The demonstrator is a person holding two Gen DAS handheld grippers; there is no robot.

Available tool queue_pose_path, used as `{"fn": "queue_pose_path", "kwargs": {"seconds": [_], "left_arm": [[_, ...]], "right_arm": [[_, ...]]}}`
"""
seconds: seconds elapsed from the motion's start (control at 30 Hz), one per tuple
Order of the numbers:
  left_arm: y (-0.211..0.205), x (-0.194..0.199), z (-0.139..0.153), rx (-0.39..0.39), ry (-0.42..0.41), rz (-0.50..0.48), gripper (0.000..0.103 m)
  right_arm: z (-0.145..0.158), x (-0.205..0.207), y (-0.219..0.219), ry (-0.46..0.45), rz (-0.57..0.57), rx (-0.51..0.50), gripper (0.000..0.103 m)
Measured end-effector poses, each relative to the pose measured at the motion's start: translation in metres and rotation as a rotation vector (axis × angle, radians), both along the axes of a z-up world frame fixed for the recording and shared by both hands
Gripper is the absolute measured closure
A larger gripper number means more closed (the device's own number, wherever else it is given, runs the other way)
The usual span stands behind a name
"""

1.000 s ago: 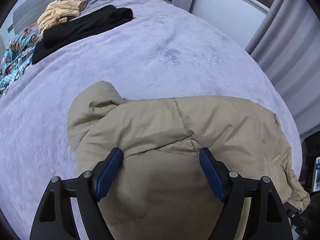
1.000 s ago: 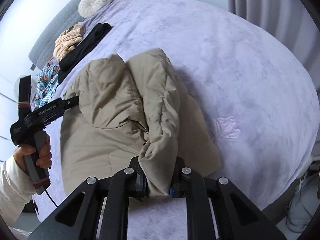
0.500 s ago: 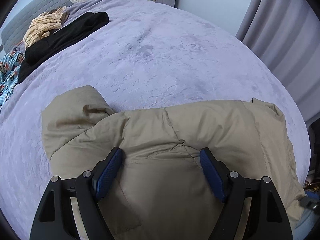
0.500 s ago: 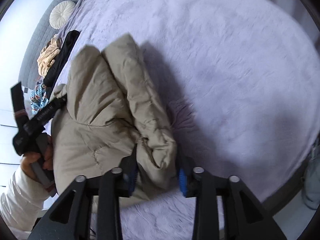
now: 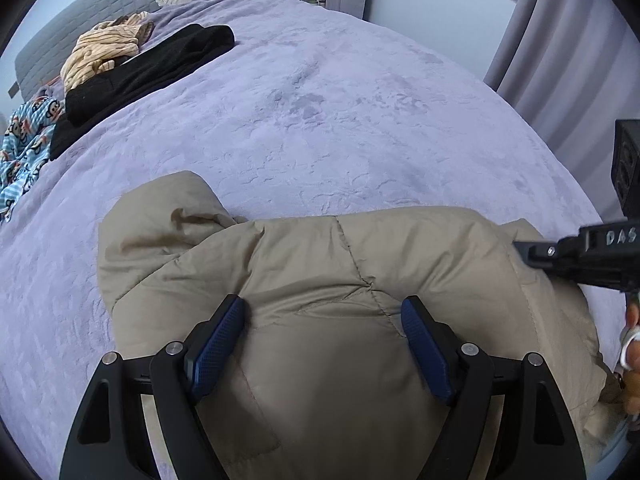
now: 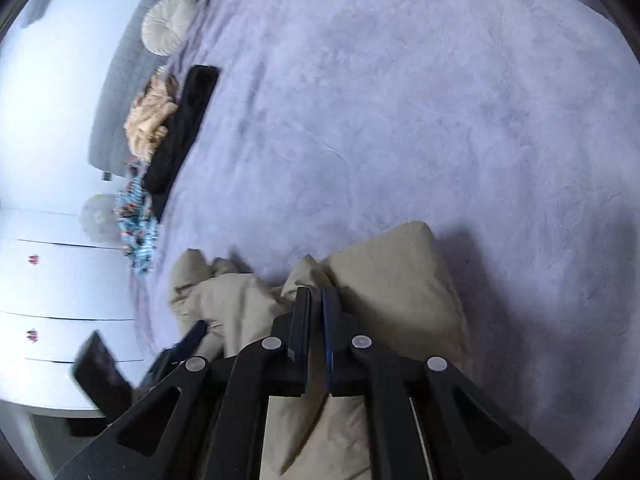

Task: Fold large clothes
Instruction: 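Carry the folded jacket with the right tool while the left tool presses it down, then open both tools and release the folded beige jacket onto the bed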

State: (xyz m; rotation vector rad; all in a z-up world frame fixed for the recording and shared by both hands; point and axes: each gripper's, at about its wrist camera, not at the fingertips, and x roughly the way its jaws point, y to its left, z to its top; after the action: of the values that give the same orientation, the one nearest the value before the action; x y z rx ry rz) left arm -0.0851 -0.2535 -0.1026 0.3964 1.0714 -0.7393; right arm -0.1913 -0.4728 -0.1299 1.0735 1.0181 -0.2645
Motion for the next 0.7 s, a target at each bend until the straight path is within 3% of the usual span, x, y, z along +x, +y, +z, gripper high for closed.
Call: {"fn": "queue_pose_path", "kwargs": {"seconds": [0.1,0.2,0.37,0.5,0.7], "left_arm": [[-0.009,-0.005,-0.004,0.030,-0.016,-0.023,0.021],[-0.009,-0.008,-0.006,0.040,-0.035,-0.027,0.019],[-0.006,-0.004,-0.007,0.035,-0.025,-0.016,0.019],[-0.007,-0.007,-0.003,0.057,-0.038,-0.012,0.019],[0.014,-0.010,0.021,0.104,-0.009,0.064,0.019]], "right_arm": [[-0.021,0.001,0.010,0.091,0.071,-0.079,0.098],[-0.027,-0.006,0.014,0.108,0.085,-0.085,0.099],[0.019,-0.023,0.022,0.075,0.128,-0.176,0.099],[0.052,-0.052,0.053,-0.004,0.233,-0.177,0.099],[0.046,-0.091,0.083,0.042,0.324,-0.145,0.099]]}}
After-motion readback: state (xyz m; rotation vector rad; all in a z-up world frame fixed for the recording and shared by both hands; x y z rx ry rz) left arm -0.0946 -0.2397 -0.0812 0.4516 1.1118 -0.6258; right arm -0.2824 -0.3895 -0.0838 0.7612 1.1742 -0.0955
